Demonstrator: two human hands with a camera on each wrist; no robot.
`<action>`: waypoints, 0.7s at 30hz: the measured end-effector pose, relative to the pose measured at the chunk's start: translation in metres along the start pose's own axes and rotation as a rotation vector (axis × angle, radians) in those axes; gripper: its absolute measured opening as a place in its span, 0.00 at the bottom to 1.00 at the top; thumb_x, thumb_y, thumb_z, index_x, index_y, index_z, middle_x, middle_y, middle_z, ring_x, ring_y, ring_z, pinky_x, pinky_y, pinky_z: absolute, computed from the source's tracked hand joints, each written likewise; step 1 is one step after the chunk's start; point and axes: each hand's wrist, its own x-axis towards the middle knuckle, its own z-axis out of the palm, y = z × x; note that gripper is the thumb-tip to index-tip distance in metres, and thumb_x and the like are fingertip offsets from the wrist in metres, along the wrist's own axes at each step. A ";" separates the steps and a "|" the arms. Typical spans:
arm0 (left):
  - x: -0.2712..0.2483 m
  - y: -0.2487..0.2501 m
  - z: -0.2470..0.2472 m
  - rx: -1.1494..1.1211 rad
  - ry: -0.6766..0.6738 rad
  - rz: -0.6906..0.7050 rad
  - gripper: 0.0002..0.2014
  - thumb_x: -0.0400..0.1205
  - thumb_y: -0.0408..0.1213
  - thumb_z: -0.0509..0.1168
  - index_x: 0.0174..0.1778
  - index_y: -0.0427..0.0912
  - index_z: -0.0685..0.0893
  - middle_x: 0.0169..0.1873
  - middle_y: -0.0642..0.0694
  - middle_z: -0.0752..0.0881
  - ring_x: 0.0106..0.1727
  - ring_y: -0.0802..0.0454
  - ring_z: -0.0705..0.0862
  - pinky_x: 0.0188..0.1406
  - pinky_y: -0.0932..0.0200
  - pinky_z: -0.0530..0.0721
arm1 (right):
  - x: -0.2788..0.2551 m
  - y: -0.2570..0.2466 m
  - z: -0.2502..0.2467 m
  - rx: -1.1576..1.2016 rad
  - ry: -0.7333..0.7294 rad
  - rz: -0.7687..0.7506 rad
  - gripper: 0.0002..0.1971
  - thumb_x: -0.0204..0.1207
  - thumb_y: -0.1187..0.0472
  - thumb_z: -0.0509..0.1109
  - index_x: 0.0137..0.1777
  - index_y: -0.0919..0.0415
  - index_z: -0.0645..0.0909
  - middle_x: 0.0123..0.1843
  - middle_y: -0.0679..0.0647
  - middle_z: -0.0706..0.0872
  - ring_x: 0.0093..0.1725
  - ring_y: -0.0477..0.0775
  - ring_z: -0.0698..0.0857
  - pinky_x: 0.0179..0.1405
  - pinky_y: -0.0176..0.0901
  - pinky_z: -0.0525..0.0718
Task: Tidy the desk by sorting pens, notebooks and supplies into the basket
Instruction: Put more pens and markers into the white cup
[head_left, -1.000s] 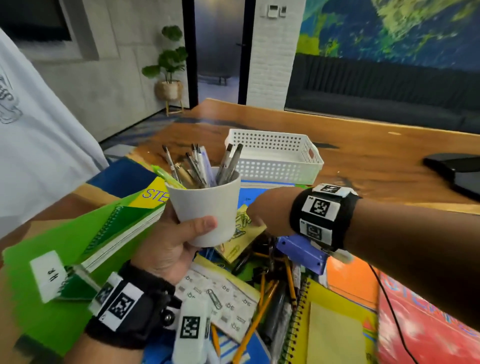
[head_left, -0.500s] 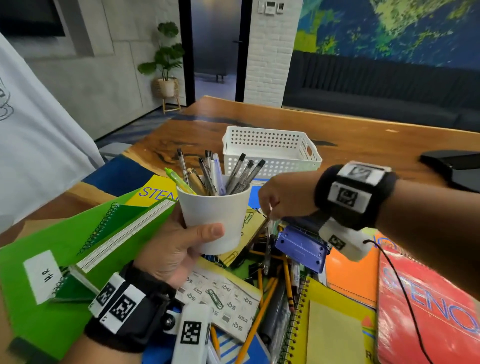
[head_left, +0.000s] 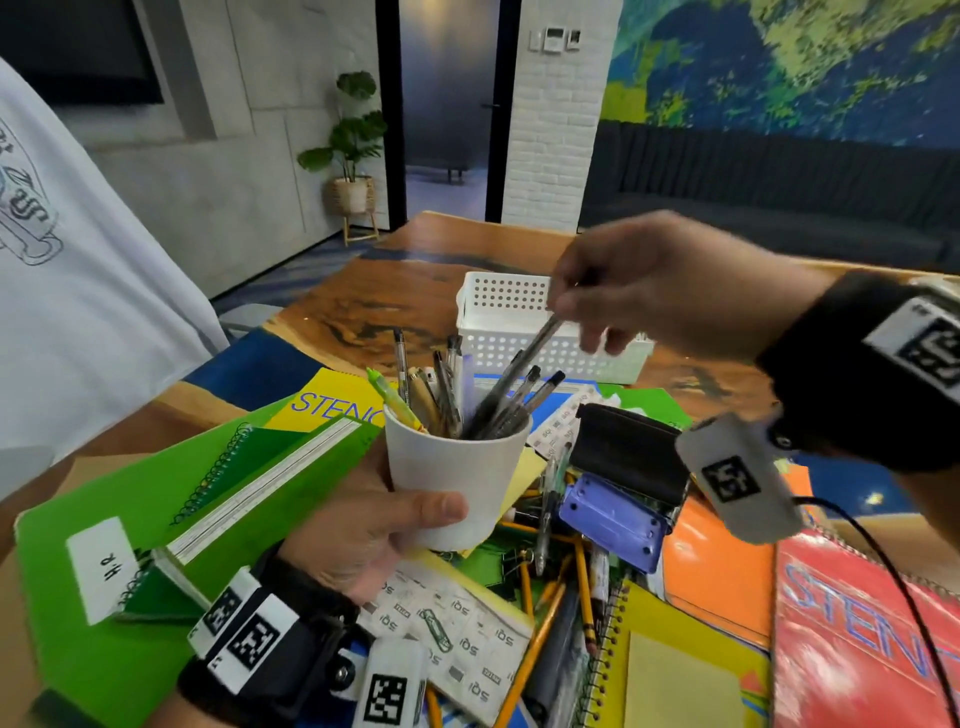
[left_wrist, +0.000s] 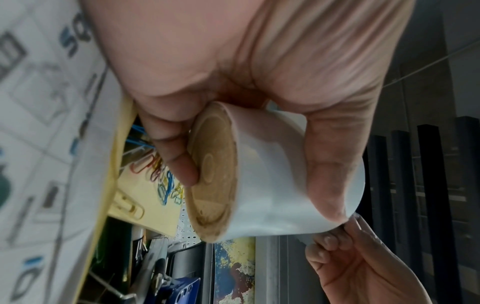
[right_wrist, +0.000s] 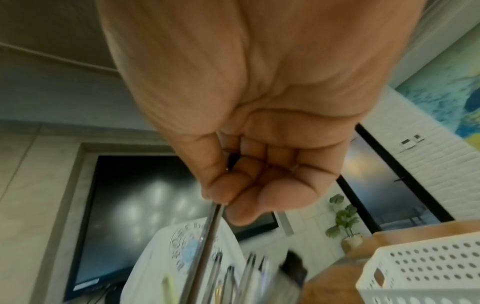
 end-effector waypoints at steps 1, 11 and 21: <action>0.000 0.000 0.000 -0.005 0.004 0.000 0.57 0.40 0.38 0.91 0.69 0.38 0.80 0.58 0.32 0.88 0.57 0.35 0.89 0.49 0.42 0.90 | 0.001 -0.003 0.009 -0.059 -0.060 -0.019 0.01 0.81 0.59 0.73 0.49 0.54 0.86 0.34 0.51 0.92 0.33 0.47 0.89 0.38 0.41 0.89; 0.004 0.001 -0.001 -0.164 0.085 0.129 0.44 0.48 0.33 0.89 0.64 0.44 0.86 0.61 0.32 0.88 0.59 0.30 0.87 0.53 0.36 0.85 | -0.006 0.043 0.069 -0.226 -0.233 0.373 0.12 0.82 0.52 0.68 0.51 0.60 0.86 0.48 0.54 0.90 0.47 0.55 0.87 0.52 0.50 0.87; 0.002 0.000 0.002 -0.090 0.042 0.084 0.53 0.44 0.37 0.91 0.69 0.42 0.83 0.64 0.33 0.87 0.62 0.34 0.87 0.62 0.37 0.86 | 0.013 0.053 0.110 -0.763 -0.619 0.310 0.17 0.86 0.57 0.59 0.61 0.65 0.86 0.52 0.63 0.86 0.42 0.58 0.72 0.38 0.43 0.70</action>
